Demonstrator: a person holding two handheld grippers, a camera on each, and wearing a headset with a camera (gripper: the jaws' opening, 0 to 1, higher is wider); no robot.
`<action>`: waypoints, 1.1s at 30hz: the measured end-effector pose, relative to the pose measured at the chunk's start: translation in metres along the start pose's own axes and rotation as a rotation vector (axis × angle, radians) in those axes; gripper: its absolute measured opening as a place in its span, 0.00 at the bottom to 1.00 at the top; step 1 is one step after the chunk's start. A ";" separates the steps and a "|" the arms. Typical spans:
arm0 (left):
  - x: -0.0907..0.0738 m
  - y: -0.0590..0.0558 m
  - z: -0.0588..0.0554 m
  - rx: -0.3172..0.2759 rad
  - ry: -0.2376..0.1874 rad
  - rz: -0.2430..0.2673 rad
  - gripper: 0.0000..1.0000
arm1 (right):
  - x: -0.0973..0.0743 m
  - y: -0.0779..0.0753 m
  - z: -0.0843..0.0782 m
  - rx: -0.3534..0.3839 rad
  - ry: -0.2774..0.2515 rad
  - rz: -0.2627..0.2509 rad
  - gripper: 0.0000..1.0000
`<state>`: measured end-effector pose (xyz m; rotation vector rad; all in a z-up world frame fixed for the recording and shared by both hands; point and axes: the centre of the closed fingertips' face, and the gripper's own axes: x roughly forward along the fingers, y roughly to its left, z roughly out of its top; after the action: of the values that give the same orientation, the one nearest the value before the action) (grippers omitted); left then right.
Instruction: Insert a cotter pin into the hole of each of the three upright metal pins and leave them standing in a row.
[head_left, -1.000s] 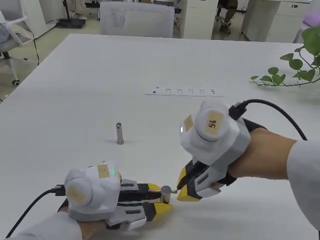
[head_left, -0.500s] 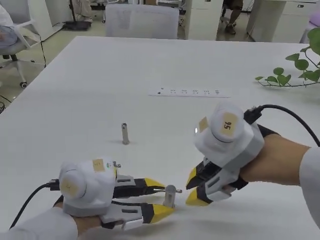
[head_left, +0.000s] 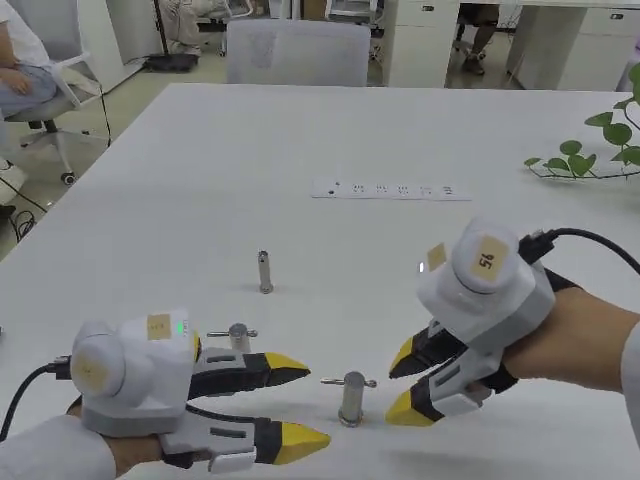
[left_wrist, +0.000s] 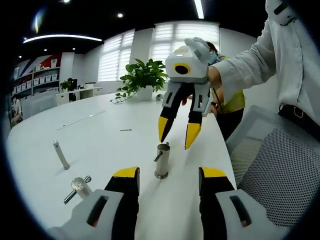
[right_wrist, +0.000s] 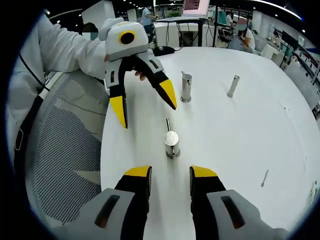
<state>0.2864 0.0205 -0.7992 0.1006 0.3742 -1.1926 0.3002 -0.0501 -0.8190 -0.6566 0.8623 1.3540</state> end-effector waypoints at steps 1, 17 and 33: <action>-0.005 0.000 0.000 -0.002 -0.001 0.009 0.47 | 0.000 0.000 0.000 0.004 -0.006 -0.002 0.33; -0.054 0.005 0.003 -0.069 -0.027 0.136 0.61 | 0.005 0.008 0.000 0.066 -0.101 0.000 0.40; -0.097 0.015 0.003 -0.098 -0.047 0.265 0.63 | 0.027 -0.002 0.013 0.112 -0.259 -0.019 0.36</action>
<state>0.2701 0.1116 -0.7660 0.0356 0.3656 -0.9119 0.3040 -0.0251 -0.8346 -0.3915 0.7149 1.3298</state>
